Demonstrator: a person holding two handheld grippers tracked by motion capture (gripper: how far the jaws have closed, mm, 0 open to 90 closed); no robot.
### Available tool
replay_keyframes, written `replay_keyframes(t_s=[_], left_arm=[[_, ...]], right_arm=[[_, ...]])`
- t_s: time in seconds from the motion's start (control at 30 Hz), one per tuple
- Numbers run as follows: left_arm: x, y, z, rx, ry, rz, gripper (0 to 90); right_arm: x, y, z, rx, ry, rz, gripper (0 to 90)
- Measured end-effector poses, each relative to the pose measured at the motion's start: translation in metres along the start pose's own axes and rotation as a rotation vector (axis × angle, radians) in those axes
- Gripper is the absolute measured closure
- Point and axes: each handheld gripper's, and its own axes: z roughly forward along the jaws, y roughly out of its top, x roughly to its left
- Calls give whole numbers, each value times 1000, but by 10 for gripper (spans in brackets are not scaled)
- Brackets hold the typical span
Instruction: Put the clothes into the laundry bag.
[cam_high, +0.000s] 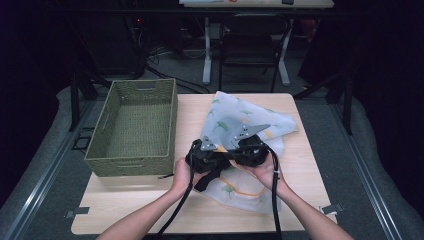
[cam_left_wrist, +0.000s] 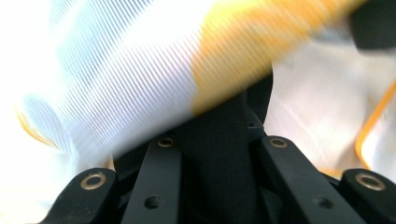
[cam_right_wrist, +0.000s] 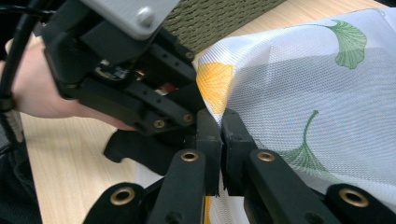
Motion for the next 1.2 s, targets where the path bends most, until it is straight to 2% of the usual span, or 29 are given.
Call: replay_keyframes(t_s=[0.17, 0.2, 0.23, 0.3, 0.33, 0.4, 0.47, 0.5, 0.53, 0.57, 0.63, 0.73, 0.8, 0.9, 1.0, 1.07, 1.2], left_arm=[[1, 1, 6, -56, 29, -40, 772], [2, 0, 9, -50, 36, -38, 771], [1, -2, 14, -48, 28, -57, 769], [1, -7, 24, -11, 42, -37, 762], [1, -12, 30, 8, 29, -49, 747], [2, -15, 33, 19, 33, -38, 737], [4, -17, 34, 30, 8, -42, 689], [4, -17, 33, 29, 12, -30, 664], [4, -17, 32, 39, 6, -22, 572], [4, -16, 29, 47, 5, -12, 572], [3, -14, 25, 62, 13, 11, 457], [2, -13, 14, 68, 12, 32, 367], [2, -13, 7, 72, -12, 35, 324], [1, -16, -1, 89, -14, 65, 279], [0, -19, -13, 96, -16, 71, 223], [-1, -21, -20, 89, -19, 66, 209], [-1, -27, -29, 100, 7, 53, 162]], right_arm=[[-1, 0, -2, -11, 17, 15, 879], [-1, -1, -2, -7, 19, 17, 879], [-1, -1, -2, -3, 21, 26, 879], [-3, -3, 0, 9, 28, 35, 879], [-4, -5, 2, 21, 26, 37, 879], [-4, -6, 2, 26, 27, 44, 879], [-5, -7, 2, 31, 24, 43, 879], [-6, -8, 2, 29, 24, 43, 879], [-6, -8, 2, 29, 22, 44, 878], [-6, -8, 2, 29, 22, 44, 878], [-6, -8, 1, 26, 20, 43, 878], [-6, -7, 0, 22, 15, 37, 878], [-5, -6, -1, 21, 6, 31, 877], [-5, -6, -1, 21, 1, 27, 878], [-5, -6, -2, 24, -5, 24, 878], [-5, -6, -2, 24, -5, 22, 877], [-5, -6, -1, 26, -3, 25, 877]])
